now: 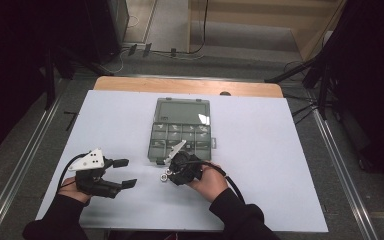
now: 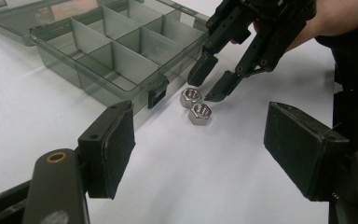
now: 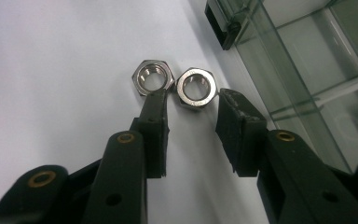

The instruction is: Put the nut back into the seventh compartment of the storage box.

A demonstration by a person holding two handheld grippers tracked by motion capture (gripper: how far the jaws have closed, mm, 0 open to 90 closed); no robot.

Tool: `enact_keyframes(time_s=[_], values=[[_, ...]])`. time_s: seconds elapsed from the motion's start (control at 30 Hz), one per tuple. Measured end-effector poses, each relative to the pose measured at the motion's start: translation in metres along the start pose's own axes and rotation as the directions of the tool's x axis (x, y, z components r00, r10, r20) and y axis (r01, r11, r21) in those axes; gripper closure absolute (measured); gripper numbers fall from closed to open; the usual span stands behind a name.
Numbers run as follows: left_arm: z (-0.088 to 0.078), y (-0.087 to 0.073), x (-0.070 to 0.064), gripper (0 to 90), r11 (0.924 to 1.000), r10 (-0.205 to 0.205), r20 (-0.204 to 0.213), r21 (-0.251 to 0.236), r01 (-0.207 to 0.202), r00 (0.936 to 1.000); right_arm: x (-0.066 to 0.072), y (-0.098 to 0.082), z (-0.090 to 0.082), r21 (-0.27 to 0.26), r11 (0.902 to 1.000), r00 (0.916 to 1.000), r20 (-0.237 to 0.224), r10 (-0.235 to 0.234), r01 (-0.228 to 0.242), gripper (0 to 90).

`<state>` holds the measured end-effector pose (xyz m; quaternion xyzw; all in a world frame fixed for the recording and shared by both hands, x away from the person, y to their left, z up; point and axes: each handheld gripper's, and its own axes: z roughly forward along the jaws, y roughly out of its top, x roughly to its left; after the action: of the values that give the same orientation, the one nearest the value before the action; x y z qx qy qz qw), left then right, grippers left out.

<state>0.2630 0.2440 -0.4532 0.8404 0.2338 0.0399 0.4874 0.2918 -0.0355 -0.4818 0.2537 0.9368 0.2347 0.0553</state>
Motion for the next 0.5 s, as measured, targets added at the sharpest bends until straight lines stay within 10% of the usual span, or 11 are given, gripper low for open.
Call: enact_keyframes(time_s=[0.5], values=[[0.0004, 0.0, -0.0003, 25.0, 1.0, -0.003, 0.0, 0.005, 0.003, 1.0, -0.0013, 0.0078, 0.0071, 0.032, 0.9993, 0.9996, 0.018, -0.02, 0.02, 66.9]])
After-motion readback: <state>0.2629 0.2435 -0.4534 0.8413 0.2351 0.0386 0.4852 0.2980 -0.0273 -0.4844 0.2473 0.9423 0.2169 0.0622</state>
